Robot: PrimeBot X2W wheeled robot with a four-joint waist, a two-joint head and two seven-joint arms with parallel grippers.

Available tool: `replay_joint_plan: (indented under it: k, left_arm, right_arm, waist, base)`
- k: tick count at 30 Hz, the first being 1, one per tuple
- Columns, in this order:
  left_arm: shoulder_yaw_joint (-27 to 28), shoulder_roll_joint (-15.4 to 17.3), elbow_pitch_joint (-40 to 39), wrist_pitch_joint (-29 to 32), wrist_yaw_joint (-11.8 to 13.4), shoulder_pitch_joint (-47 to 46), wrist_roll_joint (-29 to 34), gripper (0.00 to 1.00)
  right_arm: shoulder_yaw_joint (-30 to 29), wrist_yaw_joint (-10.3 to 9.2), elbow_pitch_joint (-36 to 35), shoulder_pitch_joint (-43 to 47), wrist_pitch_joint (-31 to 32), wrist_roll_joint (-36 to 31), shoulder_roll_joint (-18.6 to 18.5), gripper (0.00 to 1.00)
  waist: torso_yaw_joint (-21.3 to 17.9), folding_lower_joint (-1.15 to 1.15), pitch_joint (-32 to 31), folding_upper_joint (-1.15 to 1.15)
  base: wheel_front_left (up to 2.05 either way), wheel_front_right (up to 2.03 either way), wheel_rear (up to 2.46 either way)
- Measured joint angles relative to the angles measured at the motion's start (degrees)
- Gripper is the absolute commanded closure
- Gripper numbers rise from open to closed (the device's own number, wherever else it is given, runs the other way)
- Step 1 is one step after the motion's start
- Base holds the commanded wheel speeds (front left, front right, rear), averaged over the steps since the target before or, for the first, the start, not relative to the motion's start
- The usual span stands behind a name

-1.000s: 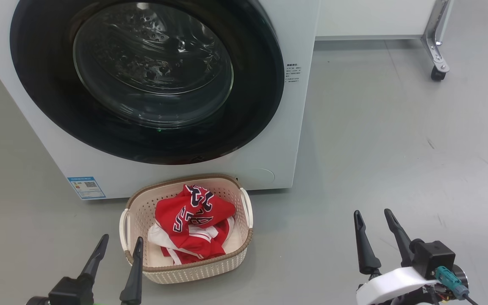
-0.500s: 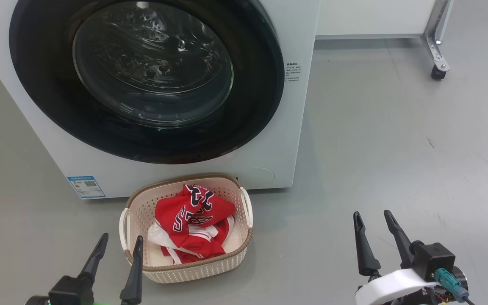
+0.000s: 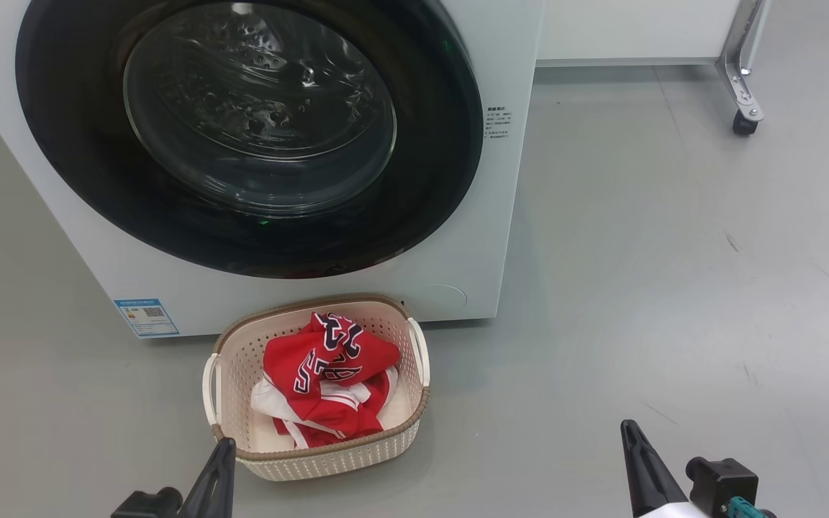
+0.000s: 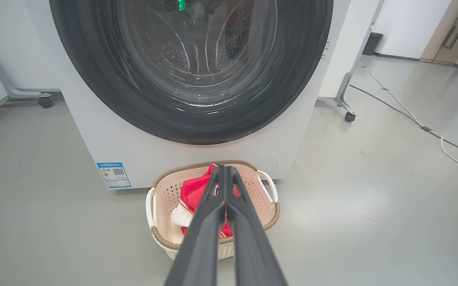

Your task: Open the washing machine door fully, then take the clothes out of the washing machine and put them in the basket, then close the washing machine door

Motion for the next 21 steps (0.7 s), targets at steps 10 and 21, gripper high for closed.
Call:
replay_joint_plan:
  k: [10, 21]
  left_arm:
    - [0.4, -0.2, -0.1, 0.6, -0.1, 0.0, -7.7, 1.00]
    - [1.8, -0.2, 0.1, 2.0, -0.8, -0.3, -17.1, 1.00]
  right_arm:
    - [-1.0, 0.19, -1.1, 0.1, 0.7, 7.4, 0.1, 1.00]
    - [-3.2, 0.54, -1.9, -0.2, 2.6, 16.2, -0.2, 1.00]
  waist:
    - [0.1, 0.00, 0.1, 0.00]
    - [0.1, 0.00, 0.1, 0.00]
  base:
    - [0.00, 0.00, 0.00]
    - [0.00, 0.00, 0.00]
